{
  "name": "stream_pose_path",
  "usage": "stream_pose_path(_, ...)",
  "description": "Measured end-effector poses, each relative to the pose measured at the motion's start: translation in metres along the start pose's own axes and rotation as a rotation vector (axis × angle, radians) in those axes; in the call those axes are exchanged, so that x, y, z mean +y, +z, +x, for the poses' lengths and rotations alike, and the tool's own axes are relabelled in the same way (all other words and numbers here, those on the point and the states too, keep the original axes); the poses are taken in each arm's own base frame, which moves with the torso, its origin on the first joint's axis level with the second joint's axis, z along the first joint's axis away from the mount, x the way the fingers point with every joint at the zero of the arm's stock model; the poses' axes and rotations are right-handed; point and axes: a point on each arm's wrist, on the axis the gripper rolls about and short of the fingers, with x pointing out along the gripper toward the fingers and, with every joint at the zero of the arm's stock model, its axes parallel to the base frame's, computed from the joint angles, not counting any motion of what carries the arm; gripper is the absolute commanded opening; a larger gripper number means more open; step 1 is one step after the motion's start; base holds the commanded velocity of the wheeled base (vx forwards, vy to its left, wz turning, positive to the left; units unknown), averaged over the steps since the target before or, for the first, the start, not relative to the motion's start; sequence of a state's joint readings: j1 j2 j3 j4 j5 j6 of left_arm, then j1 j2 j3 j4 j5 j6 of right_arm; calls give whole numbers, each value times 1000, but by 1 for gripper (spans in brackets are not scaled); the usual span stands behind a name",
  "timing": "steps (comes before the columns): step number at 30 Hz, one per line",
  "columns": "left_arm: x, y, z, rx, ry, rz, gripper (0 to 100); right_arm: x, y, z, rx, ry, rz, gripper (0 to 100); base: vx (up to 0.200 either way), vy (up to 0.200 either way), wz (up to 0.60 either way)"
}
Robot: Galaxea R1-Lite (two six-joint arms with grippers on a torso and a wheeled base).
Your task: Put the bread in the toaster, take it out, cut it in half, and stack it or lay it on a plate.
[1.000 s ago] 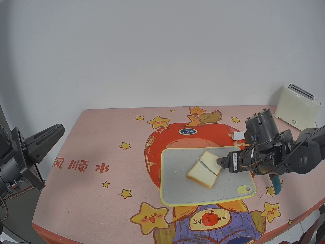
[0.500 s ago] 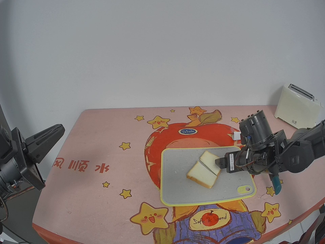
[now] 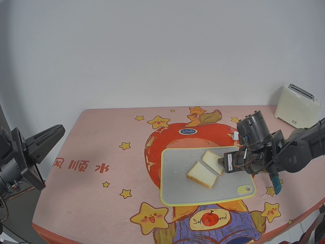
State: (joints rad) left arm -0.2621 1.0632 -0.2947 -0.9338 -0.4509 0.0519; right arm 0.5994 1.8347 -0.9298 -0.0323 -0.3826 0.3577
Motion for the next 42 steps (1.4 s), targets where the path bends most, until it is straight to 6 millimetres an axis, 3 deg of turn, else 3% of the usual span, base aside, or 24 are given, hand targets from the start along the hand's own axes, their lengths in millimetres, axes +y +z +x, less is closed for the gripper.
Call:
stream_pose_path(13, 0, 0, 0, 0, 0, 0, 0, 4, 0, 5, 7, 1, -7, 0, 0, 0, 0)
stream_pose_path(42, 0, 0, 0, 0, -6, 0, 0, -5, 12, -30, -81, 36, 24, 0, 0, 0, 0)
